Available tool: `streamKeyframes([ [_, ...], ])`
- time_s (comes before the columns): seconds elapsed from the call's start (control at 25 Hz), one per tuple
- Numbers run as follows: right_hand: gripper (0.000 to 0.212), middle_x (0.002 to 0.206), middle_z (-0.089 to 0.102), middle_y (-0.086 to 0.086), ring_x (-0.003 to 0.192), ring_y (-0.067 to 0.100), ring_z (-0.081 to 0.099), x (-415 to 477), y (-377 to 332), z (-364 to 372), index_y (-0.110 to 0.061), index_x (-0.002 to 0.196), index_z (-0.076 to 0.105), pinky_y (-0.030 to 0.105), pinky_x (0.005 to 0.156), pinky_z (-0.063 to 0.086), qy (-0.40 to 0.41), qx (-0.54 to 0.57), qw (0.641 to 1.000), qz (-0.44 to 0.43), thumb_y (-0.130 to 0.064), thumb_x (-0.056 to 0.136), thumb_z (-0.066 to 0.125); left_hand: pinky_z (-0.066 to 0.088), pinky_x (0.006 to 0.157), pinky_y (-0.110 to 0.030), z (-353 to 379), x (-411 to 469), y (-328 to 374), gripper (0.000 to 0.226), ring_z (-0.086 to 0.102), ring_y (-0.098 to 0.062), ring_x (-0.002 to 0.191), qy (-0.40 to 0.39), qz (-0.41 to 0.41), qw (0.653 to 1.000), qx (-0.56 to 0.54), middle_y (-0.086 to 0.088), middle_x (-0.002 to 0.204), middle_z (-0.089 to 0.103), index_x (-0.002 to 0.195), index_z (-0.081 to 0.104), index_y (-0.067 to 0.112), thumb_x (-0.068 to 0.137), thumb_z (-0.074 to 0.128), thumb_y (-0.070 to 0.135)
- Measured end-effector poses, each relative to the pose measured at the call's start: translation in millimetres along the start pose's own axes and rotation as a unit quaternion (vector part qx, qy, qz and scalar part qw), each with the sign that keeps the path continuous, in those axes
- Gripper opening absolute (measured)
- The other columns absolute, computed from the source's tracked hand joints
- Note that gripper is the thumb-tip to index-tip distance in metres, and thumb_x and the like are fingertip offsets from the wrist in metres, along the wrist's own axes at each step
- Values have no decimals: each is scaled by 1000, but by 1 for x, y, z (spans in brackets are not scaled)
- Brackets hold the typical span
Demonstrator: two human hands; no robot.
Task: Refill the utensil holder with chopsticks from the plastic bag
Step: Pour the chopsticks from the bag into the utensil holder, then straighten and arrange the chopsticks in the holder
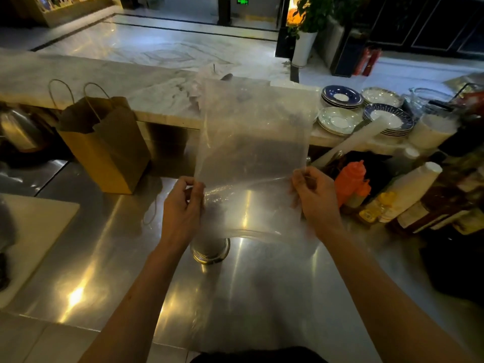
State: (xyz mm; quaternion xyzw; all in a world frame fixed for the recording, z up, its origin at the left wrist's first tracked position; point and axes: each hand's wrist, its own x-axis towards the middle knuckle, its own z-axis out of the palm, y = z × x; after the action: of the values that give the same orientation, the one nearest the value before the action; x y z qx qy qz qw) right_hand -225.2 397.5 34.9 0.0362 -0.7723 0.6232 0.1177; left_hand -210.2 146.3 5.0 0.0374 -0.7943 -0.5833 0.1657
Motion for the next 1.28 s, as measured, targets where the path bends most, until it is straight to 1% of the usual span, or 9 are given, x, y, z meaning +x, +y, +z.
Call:
streamKeyframes([
  [0.12, 19, 61, 64, -13, 47, 1, 54, -5, 11, -16, -11, 87, 61, 16, 45, 45, 36, 4, 999, 28, -22, 100, 52, 43, 42, -19, 21, -9, 3, 13, 55, -8, 49, -19, -18, 1000, -3, 7, 61, 59, 92, 57, 16, 101, 50, 21],
  [0.28, 18, 60, 64, -13, 46, 2, 54, -18, 32, -37, -13, 90, 62, 19, 45, 44, 68, 25, 991, 108, -25, 99, 53, 39, 37, -11, 48, -30, -1, 16, 53, -1, 41, -46, -44, 998, -28, 14, 56, 62, 87, 55, 20, 102, 49, 18],
  [0.44, 12, 74, 71, -11, 59, 7, 64, -42, 56, -60, -17, 101, 64, 29, 57, 54, 38, 67, 978, 194, -26, 96, 59, 40, 37, -17, 65, -56, -20, 16, 50, -1, 40, -64, -101, 992, -43, 11, 57, 62, 92, 57, 16, 102, 48, 24],
  [0.56, 11, 75, 72, -4, 58, 10, 64, -62, 75, -74, -14, 103, 63, 26, 53, 53, 33, 78, 971, 224, -21, 94, 61, 41, 37, -17, 76, -73, -32, 17, 50, -1, 40, -88, -117, 988, -40, 10, 58, 62, 96, 57, 13, 103, 47, 25],
  [0.72, 10, 73, 71, 0, 55, 10, 61, -79, 104, -87, -11, 101, 64, 25, 50, 49, 50, 49, 963, 258, -18, 95, 61, 44, 41, -22, 91, -93, -49, 16, 52, -9, 41, -129, -155, 979, -31, 3, 62, 62, 97, 57, 12, 101, 51, 27],
  [0.92, 11, 73, 69, 3, 54, 10, 60, -90, 140, -88, -11, 101, 63, 25, 51, 48, 30, 10, 956, 293, -19, 96, 59, 47, 49, -18, 99, -111, -78, 12, 59, -5, 52, -165, -229, 959, 3, -6, 79, 67, 109, 58, 12, 101, 50, 16],
  [1.12, 13, 84, 71, 9, 62, 17, 65, -96, 172, -82, -14, 105, 62, 30, 58, 53, -8, -40, 942, 333, -23, 96, 58, 51, 65, -28, 100, -122, -102, 23, 64, -20, 74, -179, -290, 939, 39, -9, 88, 65, 117, 59, 8, 96, 51, 4],
  [1.2, 13, 86, 70, 10, 65, 20, 65, -100, 182, -79, -13, 106, 61, 33, 62, 54, -19, -55, 935, 351, -23, 97, 58, 49, 64, -25, 102, -128, -109, 25, 62, -19, 77, -172, -311, 933, 64, -11, 94, 63, 118, 59, 10, 94, 54, 5],
  [1.28, 12, 88, 70, 10, 68, 20, 65, -105, 191, -77, -13, 105, 61, 30, 62, 54, -20, -74, 928, 364, -22, 97, 57, 46, 60, -23, 105, -133, -113, 26, 60, -14, 74, -172, -330, 925, 76, -9, 96, 62, 117, 58, 14, 93, 56, 6],
])
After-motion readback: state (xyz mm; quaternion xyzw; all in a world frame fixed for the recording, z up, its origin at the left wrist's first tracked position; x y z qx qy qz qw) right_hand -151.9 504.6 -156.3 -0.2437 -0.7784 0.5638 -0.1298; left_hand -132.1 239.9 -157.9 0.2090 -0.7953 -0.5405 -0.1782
